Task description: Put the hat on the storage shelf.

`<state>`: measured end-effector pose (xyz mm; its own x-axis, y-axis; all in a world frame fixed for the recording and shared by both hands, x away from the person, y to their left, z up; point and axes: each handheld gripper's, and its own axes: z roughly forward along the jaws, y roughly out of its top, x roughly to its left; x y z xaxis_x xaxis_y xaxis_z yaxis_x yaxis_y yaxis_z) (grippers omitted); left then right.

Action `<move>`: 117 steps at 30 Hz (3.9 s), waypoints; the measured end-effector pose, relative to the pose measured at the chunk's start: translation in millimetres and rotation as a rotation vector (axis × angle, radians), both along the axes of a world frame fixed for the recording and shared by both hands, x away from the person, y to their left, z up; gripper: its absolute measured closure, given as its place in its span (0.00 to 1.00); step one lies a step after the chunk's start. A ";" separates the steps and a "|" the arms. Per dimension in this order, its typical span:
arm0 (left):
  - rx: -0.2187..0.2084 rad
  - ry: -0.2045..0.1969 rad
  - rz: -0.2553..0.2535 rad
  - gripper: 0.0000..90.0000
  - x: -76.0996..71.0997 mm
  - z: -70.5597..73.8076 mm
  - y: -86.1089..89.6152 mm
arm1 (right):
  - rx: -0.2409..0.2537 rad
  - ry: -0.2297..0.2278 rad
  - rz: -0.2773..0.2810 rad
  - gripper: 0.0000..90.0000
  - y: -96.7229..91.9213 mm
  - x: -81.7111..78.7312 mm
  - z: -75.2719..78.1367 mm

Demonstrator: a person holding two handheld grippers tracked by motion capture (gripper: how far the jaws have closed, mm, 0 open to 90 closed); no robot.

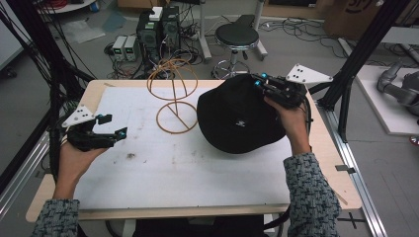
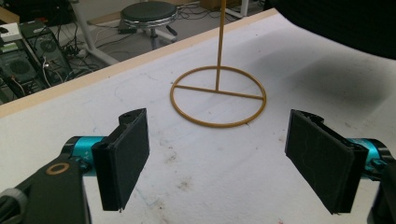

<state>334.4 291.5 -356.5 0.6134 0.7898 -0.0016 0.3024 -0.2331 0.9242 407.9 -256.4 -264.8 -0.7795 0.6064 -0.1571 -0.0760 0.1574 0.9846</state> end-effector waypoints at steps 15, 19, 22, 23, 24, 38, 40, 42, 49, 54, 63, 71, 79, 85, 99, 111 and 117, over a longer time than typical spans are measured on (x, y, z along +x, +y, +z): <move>-0.003 0.001 0.007 0.25 0.0 -0.1 3.4 | 0.034 -0.043 -0.043 0.97 -13.0 0.6 37.6; -0.002 0.002 0.007 0.25 0.0 -0.2 3.6 | 0.052 -0.057 -0.043 0.97 -15.4 1.5 45.4; -0.002 0.004 0.006 0.25 0.1 -0.4 3.7 | 0.060 -0.069 -0.047 0.97 -16.7 2.0 50.2; -0.001 0.004 0.005 0.25 0.1 -0.4 3.9 | 0.062 -0.066 -0.048 0.97 -16.7 1.4 54.0; -0.003 0.005 0.006 0.25 0.2 -0.5 4.1 | 0.062 -0.068 -0.051 0.97 -16.5 1.0 56.2; -0.002 0.007 0.005 0.25 0.3 -0.8 4.6 | 0.122 -0.096 -0.033 0.97 -8.7 5.4 77.2; -0.002 0.006 0.006 0.25 0.2 -0.6 4.7 | 0.136 -0.093 -0.030 0.97 -8.2 6.8 76.9; -0.001 0.006 0.005 0.25 0.2 -0.6 4.8 | 0.136 -0.094 -0.037 0.97 -8.0 7.5 76.7; -0.005 0.009 0.007 0.25 0.3 -1.2 4.2 | 0.200 -0.102 -0.037 0.97 -5.6 10.3 83.9; -0.003 0.006 0.005 0.25 0.2 -0.7 4.8 | 0.205 -0.111 -0.031 0.97 0.8 10.9 90.0; 0.000 0.002 0.010 0.25 -1.6 0.8 7.9 | 0.245 -0.120 0.017 0.97 21.5 16.0 99.9; -0.006 -0.003 0.020 0.25 -4.8 2.0 11.8 | 0.267 -0.113 0.034 0.97 36.6 22.5 103.5; -0.001 -0.001 0.023 0.25 -7.8 1.0 14.7 | 0.255 -0.102 0.057 0.97 62.3 32.4 102.0; -0.006 -0.001 0.036 0.25 -11.9 1.7 20.4 | 0.270 -0.087 0.075 0.97 79.4 40.7 98.3; -0.007 -0.004 0.057 0.26 -21.4 -1.1 31.2 | 0.253 -0.051 0.105 0.97 119.7 57.2 91.5; -0.008 -0.012 0.064 0.25 -28.7 -1.3 35.3 | 0.228 -0.025 0.116 0.97 146.5 68.3 81.5; -0.005 -0.012 0.069 0.25 -31.5 -1.6 36.4 | 0.218 -0.012 0.117 0.97 159.4 72.7 76.3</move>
